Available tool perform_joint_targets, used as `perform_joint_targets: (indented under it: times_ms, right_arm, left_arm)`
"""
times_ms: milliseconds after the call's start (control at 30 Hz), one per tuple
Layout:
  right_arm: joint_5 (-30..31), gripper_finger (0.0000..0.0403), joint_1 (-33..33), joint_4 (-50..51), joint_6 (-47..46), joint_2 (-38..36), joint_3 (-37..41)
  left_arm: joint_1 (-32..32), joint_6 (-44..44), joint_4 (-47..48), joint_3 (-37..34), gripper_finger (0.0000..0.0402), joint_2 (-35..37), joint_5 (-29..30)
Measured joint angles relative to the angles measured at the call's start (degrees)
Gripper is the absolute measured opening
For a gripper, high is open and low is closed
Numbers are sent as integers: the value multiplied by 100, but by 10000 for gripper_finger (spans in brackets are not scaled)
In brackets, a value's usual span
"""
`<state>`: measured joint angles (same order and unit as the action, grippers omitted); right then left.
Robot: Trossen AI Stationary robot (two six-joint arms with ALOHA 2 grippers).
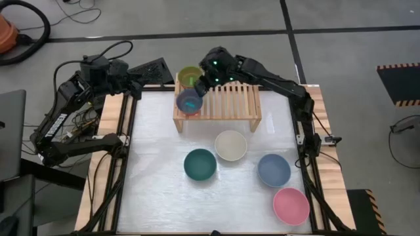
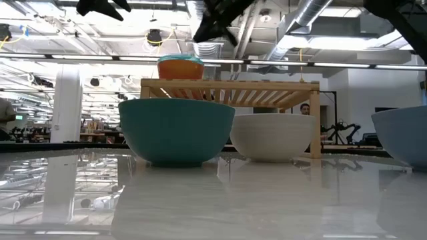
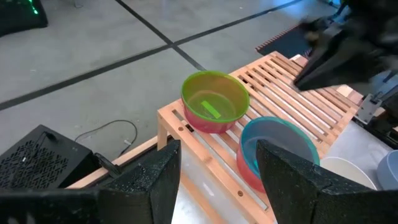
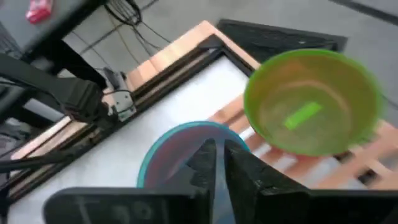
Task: Place and stack bowls onto a shelf
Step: Stack the transparent blue bowl on top of the transparent orange bowl on the shelf, then stack the stacked bowls on top of the green bowl on the shelf
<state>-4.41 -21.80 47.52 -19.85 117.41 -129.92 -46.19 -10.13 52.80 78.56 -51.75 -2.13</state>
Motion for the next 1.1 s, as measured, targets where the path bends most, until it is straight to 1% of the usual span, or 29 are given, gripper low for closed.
perform_joint_targets:
  times_ms: [67,133,233,333,400,500,600,700,800,900,1000,1033,1100]
  right_arm:
    - [271,78,15,557,-1,-5,-103]
    - [306,97,3,838,-3,111,-83]
    - [402,138,23,980,-113,246,-62]
    - [638,181,86,908,-275,298,-107]
    - [631,202,80,1133,-395,351,-79]
    - [639,219,110,1022,-414,546,-71]
    - [652,221,148,1135,-418,569,-71]
    - [639,213,232,1161,-455,700,-92]
    - [624,188,244,1268,-538,795,-68]
    - [634,132,281,1248,-539,742,-82]
    - [595,53,292,1296,-532,734,-84]
    - [560,32,292,1273,-518,736,-84]
    - [492,27,295,1340,-434,736,-116]
  left_arm:
    - [0,0,0,0,192,0,0]
    - [0,0,1,0,192,0,0]
    - [0,0,1,0,192,0,0]
    - [0,0,2,0,192,0,-2]
    - [0,0,2,0,192,-2,-2]
    - [0,0,2,0,192,-2,-2]
    - [0,0,2,0,192,-2,0]
    - [0,0,2,0,192,-2,-2]
    - [-1,23,2,0,192,-2,-1]
    - [0,42,2,0,192,-2,-2]
    - [0,79,2,0,192,-1,0]
    - [0,106,2,0,192,-2,-1]
    - [0,160,2,0,192,-2,0]
